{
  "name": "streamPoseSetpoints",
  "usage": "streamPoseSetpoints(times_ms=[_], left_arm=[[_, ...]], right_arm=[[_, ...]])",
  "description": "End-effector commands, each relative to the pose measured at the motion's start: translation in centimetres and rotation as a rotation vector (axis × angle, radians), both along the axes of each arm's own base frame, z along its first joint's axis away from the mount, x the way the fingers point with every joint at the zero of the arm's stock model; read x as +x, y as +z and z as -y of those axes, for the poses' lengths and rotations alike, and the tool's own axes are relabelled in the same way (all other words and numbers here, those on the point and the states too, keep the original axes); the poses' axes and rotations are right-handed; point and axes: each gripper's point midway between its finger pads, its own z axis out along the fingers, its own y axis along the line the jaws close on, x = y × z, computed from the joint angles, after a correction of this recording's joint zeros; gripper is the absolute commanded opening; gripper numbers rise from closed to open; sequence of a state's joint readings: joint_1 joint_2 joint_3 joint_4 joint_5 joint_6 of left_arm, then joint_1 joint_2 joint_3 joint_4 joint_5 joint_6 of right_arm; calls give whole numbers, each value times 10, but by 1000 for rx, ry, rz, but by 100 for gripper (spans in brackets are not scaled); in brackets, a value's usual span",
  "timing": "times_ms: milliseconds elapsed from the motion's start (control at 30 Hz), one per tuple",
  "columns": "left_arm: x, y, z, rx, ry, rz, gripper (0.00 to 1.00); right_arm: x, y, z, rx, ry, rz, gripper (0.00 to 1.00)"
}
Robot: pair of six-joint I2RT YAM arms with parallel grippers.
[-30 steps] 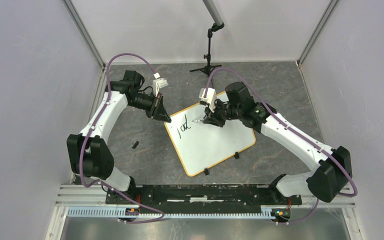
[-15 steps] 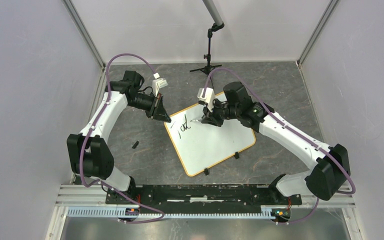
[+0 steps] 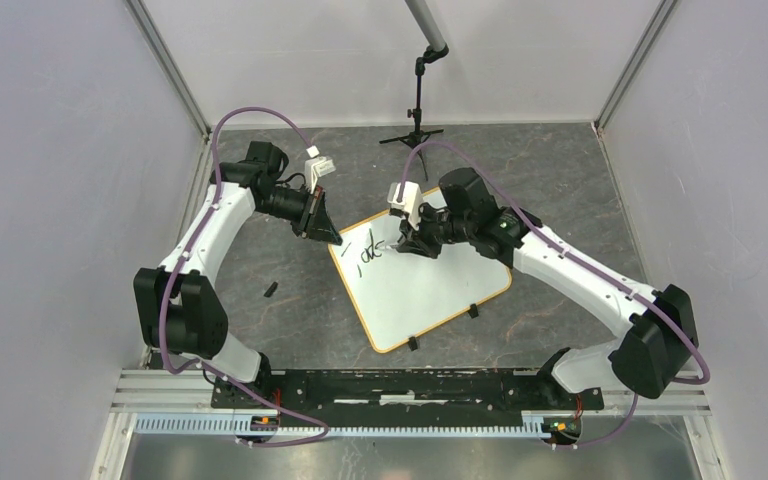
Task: Write a sentence on the whiteboard
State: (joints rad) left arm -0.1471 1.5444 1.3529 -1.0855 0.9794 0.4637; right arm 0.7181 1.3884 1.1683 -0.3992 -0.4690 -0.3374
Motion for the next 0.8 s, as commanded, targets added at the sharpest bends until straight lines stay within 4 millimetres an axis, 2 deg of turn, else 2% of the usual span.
streamPoseSetpoints(times_ms=[0, 233, 533, 767], left_arm=[[-1, 4, 4, -28, -5, 2, 2], [0, 4, 4, -28, -6, 1, 2], [0, 4, 4, -29, -6, 0, 3], [0, 4, 4, -30, -6, -1, 3]], right_arm=[[-1, -6, 7, -23, -13, 16, 0], [-2, -8, 14, -44, -20, 33, 0], [15, 4, 24, -49, -67, 74, 0], [25, 19, 20, -14, -85, 91, 0]])
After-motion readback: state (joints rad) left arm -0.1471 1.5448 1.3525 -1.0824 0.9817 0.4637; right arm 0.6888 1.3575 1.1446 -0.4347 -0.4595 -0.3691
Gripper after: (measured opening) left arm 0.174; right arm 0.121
